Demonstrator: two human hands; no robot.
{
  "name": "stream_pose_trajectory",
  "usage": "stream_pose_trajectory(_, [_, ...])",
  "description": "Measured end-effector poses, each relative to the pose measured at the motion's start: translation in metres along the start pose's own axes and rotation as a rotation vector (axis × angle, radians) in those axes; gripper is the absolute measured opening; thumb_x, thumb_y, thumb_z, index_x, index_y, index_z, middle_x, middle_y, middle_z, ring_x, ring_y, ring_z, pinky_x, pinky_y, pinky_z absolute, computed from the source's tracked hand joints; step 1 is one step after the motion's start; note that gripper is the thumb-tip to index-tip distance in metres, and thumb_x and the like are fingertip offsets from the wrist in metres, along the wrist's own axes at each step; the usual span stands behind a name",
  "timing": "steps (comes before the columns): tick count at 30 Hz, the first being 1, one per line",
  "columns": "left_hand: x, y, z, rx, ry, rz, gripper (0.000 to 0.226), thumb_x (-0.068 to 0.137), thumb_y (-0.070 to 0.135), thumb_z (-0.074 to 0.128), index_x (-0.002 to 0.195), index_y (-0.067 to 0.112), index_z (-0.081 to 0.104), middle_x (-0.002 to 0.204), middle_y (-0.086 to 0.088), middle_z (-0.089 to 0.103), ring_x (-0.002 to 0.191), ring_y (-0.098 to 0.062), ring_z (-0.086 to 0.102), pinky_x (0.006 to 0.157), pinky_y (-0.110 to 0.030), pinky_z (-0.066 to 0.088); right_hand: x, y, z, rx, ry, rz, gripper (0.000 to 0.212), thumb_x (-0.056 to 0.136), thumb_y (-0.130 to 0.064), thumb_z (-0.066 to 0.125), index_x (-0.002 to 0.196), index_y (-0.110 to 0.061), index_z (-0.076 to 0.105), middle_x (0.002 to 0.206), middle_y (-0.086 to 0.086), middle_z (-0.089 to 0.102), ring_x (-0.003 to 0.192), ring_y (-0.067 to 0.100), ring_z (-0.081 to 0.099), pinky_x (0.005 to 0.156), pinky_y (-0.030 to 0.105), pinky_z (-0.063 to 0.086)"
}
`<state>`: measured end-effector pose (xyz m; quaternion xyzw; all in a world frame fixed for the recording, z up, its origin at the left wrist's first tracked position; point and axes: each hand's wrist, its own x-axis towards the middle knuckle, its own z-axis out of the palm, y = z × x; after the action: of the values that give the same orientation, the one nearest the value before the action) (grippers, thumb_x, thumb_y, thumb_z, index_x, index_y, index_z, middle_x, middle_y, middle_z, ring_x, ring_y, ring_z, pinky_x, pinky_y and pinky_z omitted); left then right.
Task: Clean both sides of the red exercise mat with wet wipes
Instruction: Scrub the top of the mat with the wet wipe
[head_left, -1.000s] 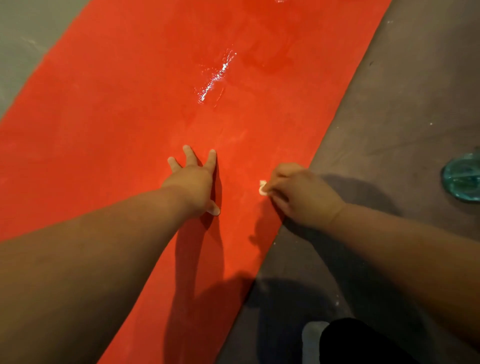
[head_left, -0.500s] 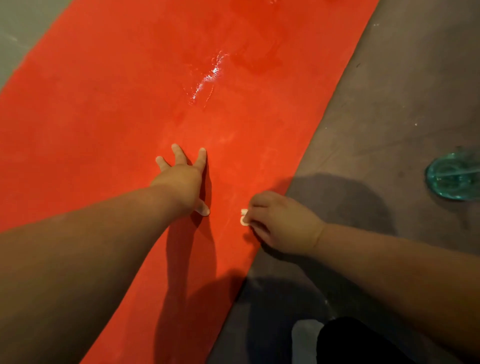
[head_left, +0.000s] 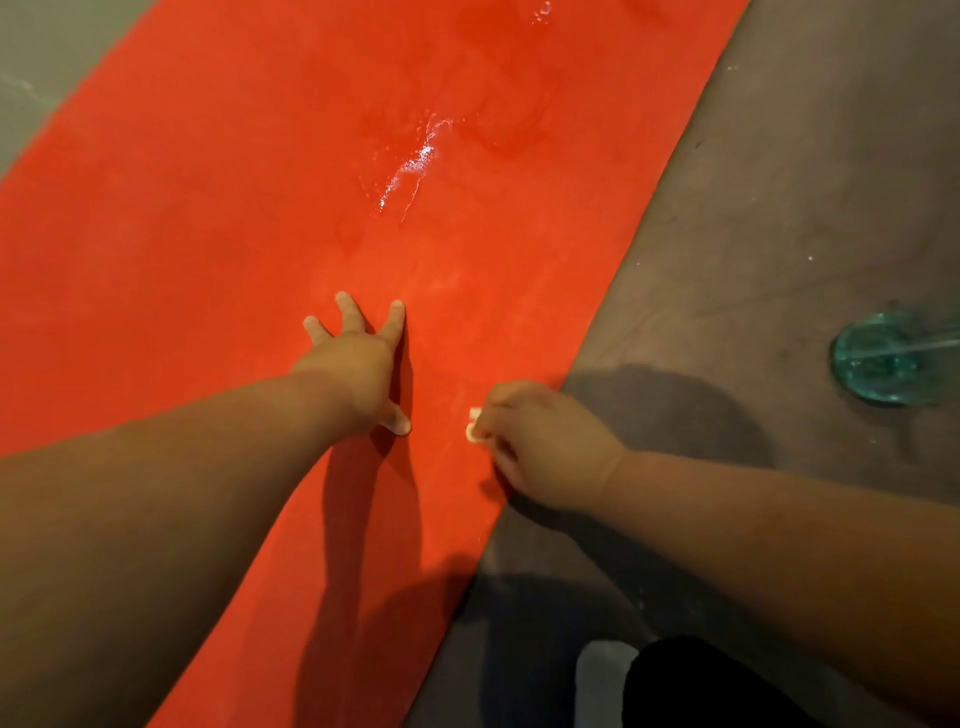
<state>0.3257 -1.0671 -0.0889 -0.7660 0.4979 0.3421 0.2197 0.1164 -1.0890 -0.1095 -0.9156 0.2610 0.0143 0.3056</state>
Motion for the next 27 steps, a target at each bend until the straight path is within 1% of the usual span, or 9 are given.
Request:
stream_pose_trajectory(3, [0.001, 0.0, 0.0, 0.001, 0.003, -0.001, 0.135, 0.065, 0.038, 0.087, 0.149, 0.035, -0.019, 0.154, -0.018, -0.028, 0.139, -0.056, -0.007, 0.107, -0.06, 0.028, 0.003, 0.006, -0.003, 0.025, -0.085, -0.049, 0.021, 0.084, -0.014, 0.054, 0.092, -0.014, 0.073, 0.093, 0.008, 0.064, 0.09, 0.029, 0.06, 0.078, 0.037, 0.051])
stream_pose_trajectory(5, [0.001, -0.001, 0.001, 0.002, 0.006, 0.0, 0.135, 0.065, 0.039, 0.087, 0.149, 0.036, -0.019, 0.154, -0.018, -0.028, 0.139, -0.055, -0.007, 0.106, -0.06, 0.029, 0.026, 0.033, -0.015, 0.02, 0.019, 0.02, 0.028, 0.084, -0.02, 0.048, 0.089, -0.013, 0.075, 0.09, 0.013, 0.063, 0.089, 0.033, 0.061, 0.079, 0.037, 0.048])
stream_pose_trajectory(8, [0.001, -0.002, 0.002, -0.002, 0.011, 0.007, 0.135, 0.065, 0.039, 0.087, 0.149, 0.036, -0.019, 0.154, -0.018, -0.028, 0.139, -0.055, -0.006, 0.105, -0.06, 0.03, 0.059, 0.08, -0.059, -0.033, 0.234, 0.324, 0.017, 0.086, -0.016, 0.061, 0.094, -0.014, 0.075, 0.098, 0.012, 0.066, 0.094, 0.028, 0.061, 0.076, 0.024, 0.038])
stream_pose_trajectory(12, [0.001, -0.003, 0.001, -0.004, 0.021, 0.008, 0.136, 0.064, 0.039, 0.087, 0.149, 0.036, -0.018, 0.154, -0.018, -0.027, 0.139, -0.056, -0.006, 0.106, -0.06, 0.03, 0.076, 0.093, -0.076, -0.017, 0.27, 0.583, 0.016, 0.085, -0.012, 0.065, 0.097, -0.016, 0.073, 0.105, 0.005, 0.069, 0.096, 0.02, 0.062, 0.073, 0.022, 0.04])
stream_pose_trajectory(16, [0.001, -0.003, -0.001, -0.005, 0.021, 0.016, 0.137, 0.063, 0.039, 0.088, 0.149, 0.037, -0.018, 0.154, -0.018, -0.027, 0.139, -0.057, -0.005, 0.105, -0.06, 0.031, 0.05, 0.038, -0.021, 0.001, 0.232, 0.395, 0.024, 0.087, -0.009, 0.055, 0.103, -0.015, 0.071, 0.11, 0.01, 0.063, 0.106, 0.028, 0.057, 0.089, 0.029, 0.04])
stream_pose_trajectory(19, [0.001, -0.004, -0.003, -0.007, 0.021, 0.017, 0.137, 0.062, 0.039, 0.088, 0.148, 0.038, -0.018, 0.154, -0.018, -0.027, 0.138, -0.057, -0.005, 0.105, -0.061, 0.031, 0.017, 0.002, 0.001, 0.017, 0.097, 0.148, 0.022, 0.085, -0.011, 0.055, 0.098, -0.015, 0.072, 0.101, 0.008, 0.061, 0.1, 0.028, 0.058, 0.084, 0.036, 0.048])
stream_pose_trajectory(21, [0.001, -0.006, -0.004, -0.003, 0.021, 0.031, 0.135, 0.062, 0.04, 0.088, 0.149, 0.039, -0.016, 0.155, -0.017, -0.026, 0.138, -0.058, -0.004, 0.105, -0.061, 0.031, 0.02, 0.011, -0.01, -0.01, 0.023, 0.132, 0.022, 0.086, -0.015, 0.054, 0.1, -0.016, 0.072, 0.102, 0.008, 0.06, 0.098, 0.028, 0.058, 0.084, 0.036, 0.047])
stream_pose_trajectory(24, [0.002, -0.009, -0.006, -0.006, 0.031, 0.056, 0.127, 0.067, 0.04, 0.085, 0.15, 0.04, -0.011, 0.157, -0.017, -0.021, 0.137, -0.059, 0.0, 0.107, -0.061, 0.031, 0.045, 0.039, -0.049, -0.106, 0.119, 0.382, 0.018, 0.086, -0.011, 0.058, 0.098, -0.014, 0.072, 0.104, 0.011, 0.064, 0.1, 0.03, 0.059, 0.083, 0.03, 0.041])
stream_pose_trajectory(27, [0.002, -0.018, -0.008, 0.027, 0.046, 0.097, 0.115, 0.072, 0.038, 0.081, 0.152, 0.038, -0.002, 0.158, -0.02, -0.014, 0.136, -0.06, 0.008, 0.111, -0.054, 0.028, 0.059, 0.048, -0.086, -0.154, 0.065, 0.605, 0.018, 0.09, -0.018, 0.06, 0.094, -0.005, 0.071, 0.098, 0.016, 0.069, 0.096, 0.033, 0.063, 0.079, 0.033, 0.047])
